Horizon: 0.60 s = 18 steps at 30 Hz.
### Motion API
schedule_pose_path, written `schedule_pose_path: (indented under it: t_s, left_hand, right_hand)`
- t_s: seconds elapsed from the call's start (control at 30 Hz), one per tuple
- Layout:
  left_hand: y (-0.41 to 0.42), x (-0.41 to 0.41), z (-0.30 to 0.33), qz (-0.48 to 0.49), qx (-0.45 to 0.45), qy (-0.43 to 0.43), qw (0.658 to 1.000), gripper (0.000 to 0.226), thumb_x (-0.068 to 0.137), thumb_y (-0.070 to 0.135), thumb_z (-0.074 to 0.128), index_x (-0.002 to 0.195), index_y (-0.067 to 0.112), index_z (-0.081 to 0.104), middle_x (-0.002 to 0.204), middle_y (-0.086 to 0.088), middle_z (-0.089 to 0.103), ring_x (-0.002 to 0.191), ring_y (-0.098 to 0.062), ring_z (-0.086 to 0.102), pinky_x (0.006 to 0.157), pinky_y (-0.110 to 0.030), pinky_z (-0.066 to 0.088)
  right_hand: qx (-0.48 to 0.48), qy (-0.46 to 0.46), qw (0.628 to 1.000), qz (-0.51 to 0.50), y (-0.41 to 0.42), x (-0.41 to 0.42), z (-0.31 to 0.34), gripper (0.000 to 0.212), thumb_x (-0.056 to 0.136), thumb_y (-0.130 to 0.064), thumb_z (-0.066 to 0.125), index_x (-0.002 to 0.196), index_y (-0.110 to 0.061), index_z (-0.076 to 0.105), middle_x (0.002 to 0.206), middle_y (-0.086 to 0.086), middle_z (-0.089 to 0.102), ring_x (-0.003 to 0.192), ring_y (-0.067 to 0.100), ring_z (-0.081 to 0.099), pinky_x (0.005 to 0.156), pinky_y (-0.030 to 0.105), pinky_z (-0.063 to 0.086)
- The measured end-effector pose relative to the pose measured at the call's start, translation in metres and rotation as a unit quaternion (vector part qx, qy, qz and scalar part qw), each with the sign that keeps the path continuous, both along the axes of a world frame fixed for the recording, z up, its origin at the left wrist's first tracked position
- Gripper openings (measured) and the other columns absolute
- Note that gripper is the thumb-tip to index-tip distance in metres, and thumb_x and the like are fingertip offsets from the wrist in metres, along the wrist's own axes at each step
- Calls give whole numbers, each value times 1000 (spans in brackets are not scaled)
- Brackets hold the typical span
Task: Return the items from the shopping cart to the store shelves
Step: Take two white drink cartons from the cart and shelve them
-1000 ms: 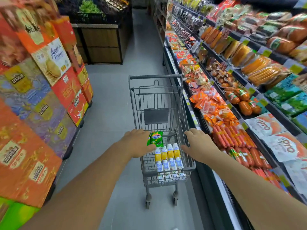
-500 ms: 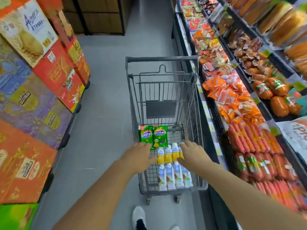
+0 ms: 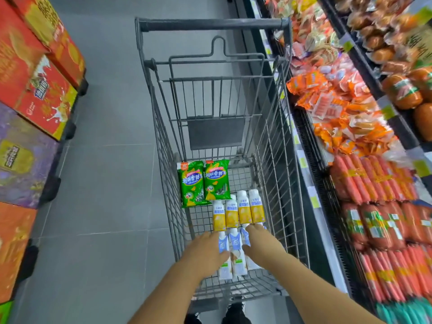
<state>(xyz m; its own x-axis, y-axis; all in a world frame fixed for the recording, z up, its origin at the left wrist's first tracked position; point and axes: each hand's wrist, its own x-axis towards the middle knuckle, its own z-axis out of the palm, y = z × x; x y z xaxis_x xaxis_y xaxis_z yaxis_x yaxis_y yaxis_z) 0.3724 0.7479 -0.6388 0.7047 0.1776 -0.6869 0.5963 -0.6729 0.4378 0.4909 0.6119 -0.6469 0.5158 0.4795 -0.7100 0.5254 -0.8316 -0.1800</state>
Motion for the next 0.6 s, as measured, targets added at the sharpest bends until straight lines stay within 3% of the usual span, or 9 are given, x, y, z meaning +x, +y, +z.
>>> schedule_pose_path:
  t_s: [0.2, 0.33, 0.47, 0.6]
  left_hand:
    - [-19, 16, -85, 120, -53, 44, 990, 39, 93, 41, 51, 125, 18, 51, 124, -4, 56, 113, -24, 55, 95, -35, 48]
    - [-30, 24, -128, 179, -81, 72, 978, 36, 90, 39, 57, 119, 19, 52, 115, -4, 59, 106, -25, 60, 89, -35, 50]
    - [-34, 28, -155, 220, -92, 68, 969, 23, 89, 34, 65, 104, 23, 51, 100, 2, 58, 103, -24, 63, 79, -28, 48]
    - [-35, 27, -180, 257, -98, 63, 960, 41, 81, 41, 70, 114, 21, 55, 109, 2, 65, 98, -20, 65, 78, -30, 51]
  right_hand:
    - [-19, 49, 998, -35, -3, 23, -82, 42, 93, -31, 58, 129, -12, 44, 134, 11, 46, 114, 31, 56, 81, 36, 48]
    - [-35, 70, 996, -35, 1, 25, -129, 59, 90, -28, 61, 142, -14, 36, 142, 12, 42, 122, 32, 52, 91, 41, 50]
    - [-51, 72, 996, -26, 8, 23, -163, 55, 90, -24, 59, 139, -11, 37, 136, 12, 44, 115, 32, 57, 85, 39, 49]
    - [-53, 93, 994, -31, 10, 25, -184, 42, 89, -25, 62, 126, -12, 47, 125, 8, 53, 109, 30, 60, 80, 37, 49]
